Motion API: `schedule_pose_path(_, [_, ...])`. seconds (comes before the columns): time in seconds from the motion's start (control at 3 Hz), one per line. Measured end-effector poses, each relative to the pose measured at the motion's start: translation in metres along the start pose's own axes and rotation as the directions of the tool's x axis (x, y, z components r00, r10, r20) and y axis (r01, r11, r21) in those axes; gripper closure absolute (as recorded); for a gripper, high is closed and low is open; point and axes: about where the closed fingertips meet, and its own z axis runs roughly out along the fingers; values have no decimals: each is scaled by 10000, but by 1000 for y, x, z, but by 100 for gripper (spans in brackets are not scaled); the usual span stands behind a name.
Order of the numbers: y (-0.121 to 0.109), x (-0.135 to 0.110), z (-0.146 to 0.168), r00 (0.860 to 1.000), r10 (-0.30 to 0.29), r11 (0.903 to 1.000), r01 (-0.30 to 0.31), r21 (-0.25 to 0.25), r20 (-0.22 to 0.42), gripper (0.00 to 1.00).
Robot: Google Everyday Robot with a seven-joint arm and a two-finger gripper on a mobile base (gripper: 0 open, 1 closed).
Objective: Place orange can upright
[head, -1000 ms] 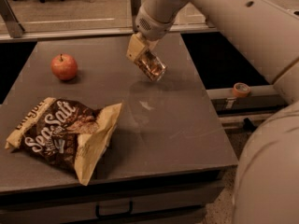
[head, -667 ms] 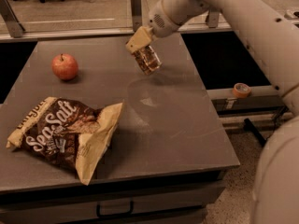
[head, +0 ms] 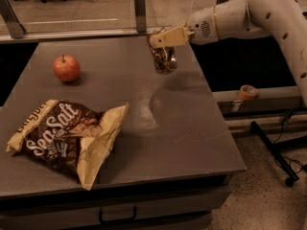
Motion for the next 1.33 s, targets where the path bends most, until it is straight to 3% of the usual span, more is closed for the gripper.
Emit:
schedule_pose_path(0.33, [3,8,-15,9969,-108,9985,149,-530,780,100])
schedule_pose_path(0.67, [5,20,-23,9903,-179,9977,267,-618,1377,83])
schedule_pose_path(1.33, [2,32,-26,9747,-642,9978,660,-8,2141,35])
